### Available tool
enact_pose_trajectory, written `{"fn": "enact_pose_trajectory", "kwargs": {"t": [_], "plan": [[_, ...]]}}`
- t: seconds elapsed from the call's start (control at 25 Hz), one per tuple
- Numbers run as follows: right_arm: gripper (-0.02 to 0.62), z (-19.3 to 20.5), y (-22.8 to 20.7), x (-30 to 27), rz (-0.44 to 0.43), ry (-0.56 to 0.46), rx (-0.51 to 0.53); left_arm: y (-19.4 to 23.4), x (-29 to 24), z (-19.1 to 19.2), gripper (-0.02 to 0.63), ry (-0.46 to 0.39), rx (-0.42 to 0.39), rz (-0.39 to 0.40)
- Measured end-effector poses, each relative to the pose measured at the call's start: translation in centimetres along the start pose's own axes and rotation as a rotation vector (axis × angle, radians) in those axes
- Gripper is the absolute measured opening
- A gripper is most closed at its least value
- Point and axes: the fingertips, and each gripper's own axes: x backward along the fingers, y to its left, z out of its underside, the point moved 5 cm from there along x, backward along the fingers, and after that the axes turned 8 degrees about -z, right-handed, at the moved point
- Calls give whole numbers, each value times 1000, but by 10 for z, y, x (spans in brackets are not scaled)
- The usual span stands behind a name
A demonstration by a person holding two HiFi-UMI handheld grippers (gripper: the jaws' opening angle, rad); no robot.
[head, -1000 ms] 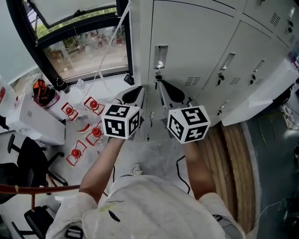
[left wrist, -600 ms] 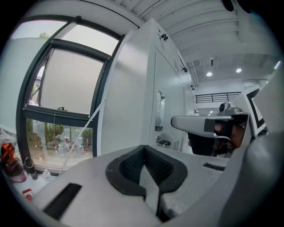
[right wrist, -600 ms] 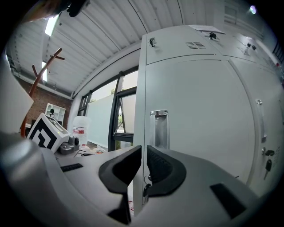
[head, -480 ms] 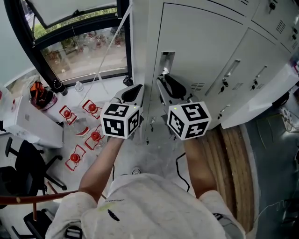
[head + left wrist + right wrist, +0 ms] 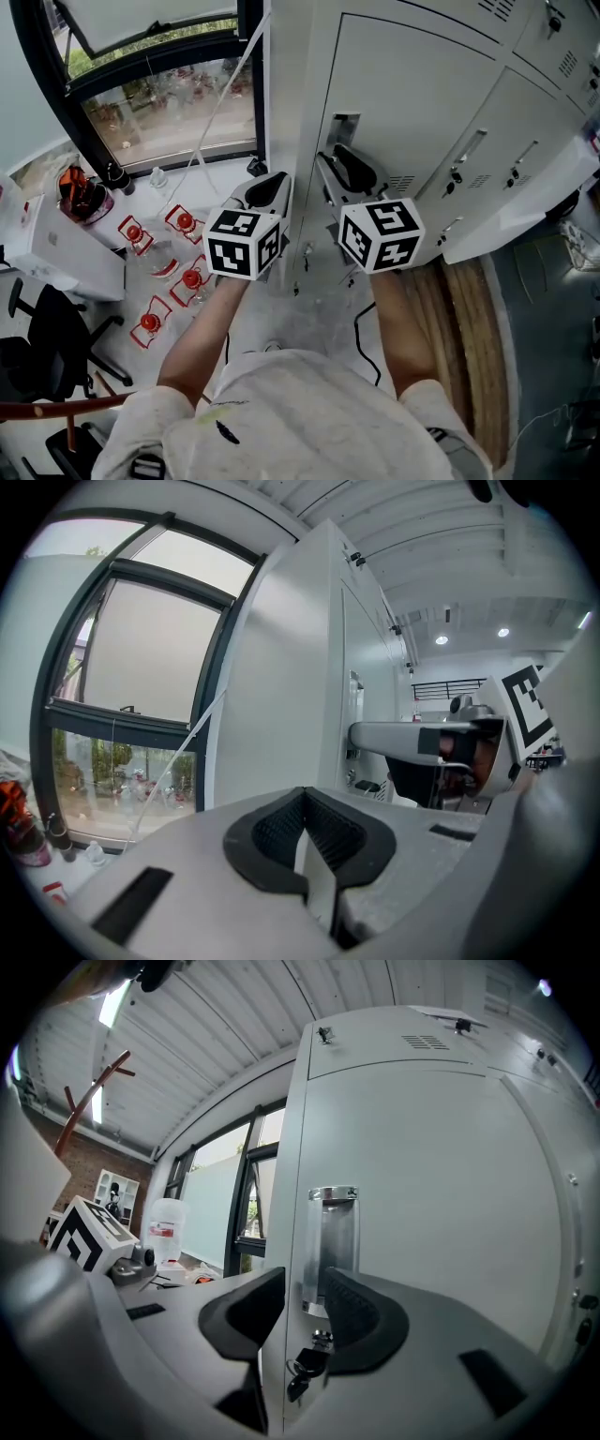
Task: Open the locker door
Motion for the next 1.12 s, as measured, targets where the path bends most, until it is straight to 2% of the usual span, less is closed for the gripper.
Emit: {"fn": "enact_pose_trajectory", "kwargs": {"t": [0.6,1.12], "plan": [[118,-2,-1,-11,-52,-22,-38,10,6,4,6,13,2,-23],[118,-2,6,6,-74,-15,-41,0,14,6,6,16,12,-42]]}}
